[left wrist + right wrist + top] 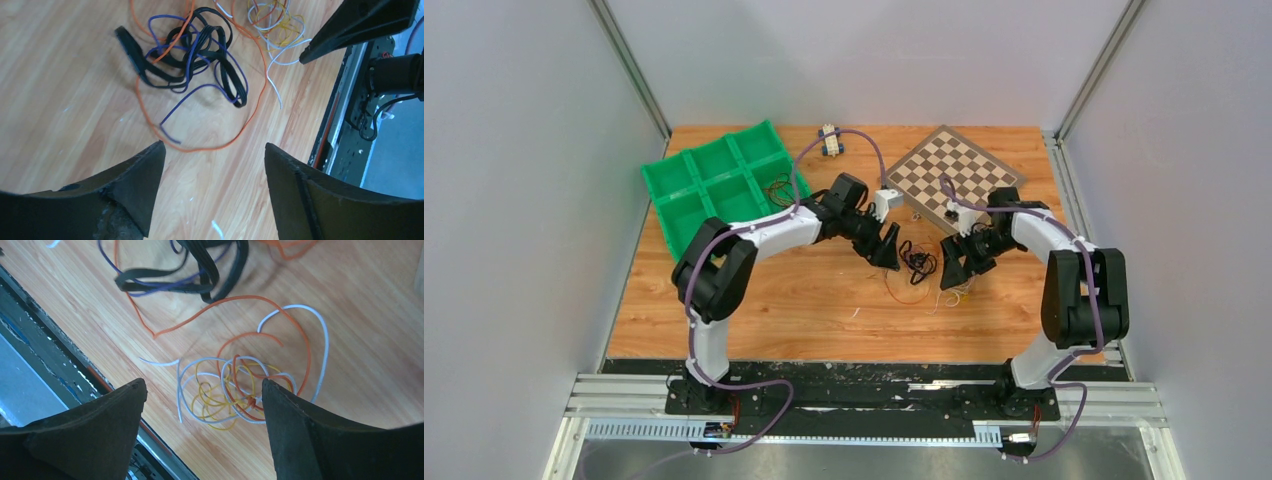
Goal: Untangle the cables
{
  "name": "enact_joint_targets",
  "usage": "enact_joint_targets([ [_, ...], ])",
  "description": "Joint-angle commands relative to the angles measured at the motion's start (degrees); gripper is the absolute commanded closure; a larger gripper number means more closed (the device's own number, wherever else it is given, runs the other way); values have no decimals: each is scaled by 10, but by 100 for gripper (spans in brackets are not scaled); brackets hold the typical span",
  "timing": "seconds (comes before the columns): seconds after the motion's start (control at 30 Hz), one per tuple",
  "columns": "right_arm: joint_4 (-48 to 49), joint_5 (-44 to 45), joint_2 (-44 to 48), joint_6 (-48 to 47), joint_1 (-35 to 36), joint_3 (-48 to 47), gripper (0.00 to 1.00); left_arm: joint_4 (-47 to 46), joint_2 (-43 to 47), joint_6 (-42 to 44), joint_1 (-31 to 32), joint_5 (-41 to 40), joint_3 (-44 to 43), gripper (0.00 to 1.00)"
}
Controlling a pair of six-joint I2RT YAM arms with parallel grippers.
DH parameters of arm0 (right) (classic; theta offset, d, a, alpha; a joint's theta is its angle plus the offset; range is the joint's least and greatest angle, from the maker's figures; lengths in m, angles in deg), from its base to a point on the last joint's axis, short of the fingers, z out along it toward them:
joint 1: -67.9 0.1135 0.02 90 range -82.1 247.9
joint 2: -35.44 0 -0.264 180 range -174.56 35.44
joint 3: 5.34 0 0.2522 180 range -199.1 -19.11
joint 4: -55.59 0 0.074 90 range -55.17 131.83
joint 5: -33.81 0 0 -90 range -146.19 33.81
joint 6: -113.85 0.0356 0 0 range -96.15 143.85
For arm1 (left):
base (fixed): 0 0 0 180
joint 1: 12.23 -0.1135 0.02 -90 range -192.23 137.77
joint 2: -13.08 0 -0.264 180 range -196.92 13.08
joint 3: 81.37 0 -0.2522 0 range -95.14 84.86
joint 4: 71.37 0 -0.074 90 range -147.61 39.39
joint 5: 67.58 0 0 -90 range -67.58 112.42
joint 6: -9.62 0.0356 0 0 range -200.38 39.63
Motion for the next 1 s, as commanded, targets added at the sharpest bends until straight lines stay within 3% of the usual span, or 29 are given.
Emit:
enact_joint_targets([
  [0.0,15,15,13,-11,-19,17,18,-77,-38,-59,17,18,-60,17],
  [0.13,17,20,3,-16,-54,19,21,-114,-84,-87,20,-1,-78,15],
  [0.37,25,10,-20,-11,-63,27,29,-119,-139,-100,32,8,-114,27],
  [0.43,29,6,-22,-4,-63,26,31,-118,-143,-97,36,3,-117,37],
  [0.6,30,-9,-16,7,-63,23,36,-109,-143,-85,38,-1,-121,78],
  [0.73,30,-36,2,14,-63,19,35,-100,-116,-76,38,15,-114,99],
  [0.87,41,-109,45,28,-63,3,31,-124,-42,-83,38,53,-76,100],
  [0.97,80,-169,63,73,-62,-9,21,-143,13,-98,38,72,-31,100],
])
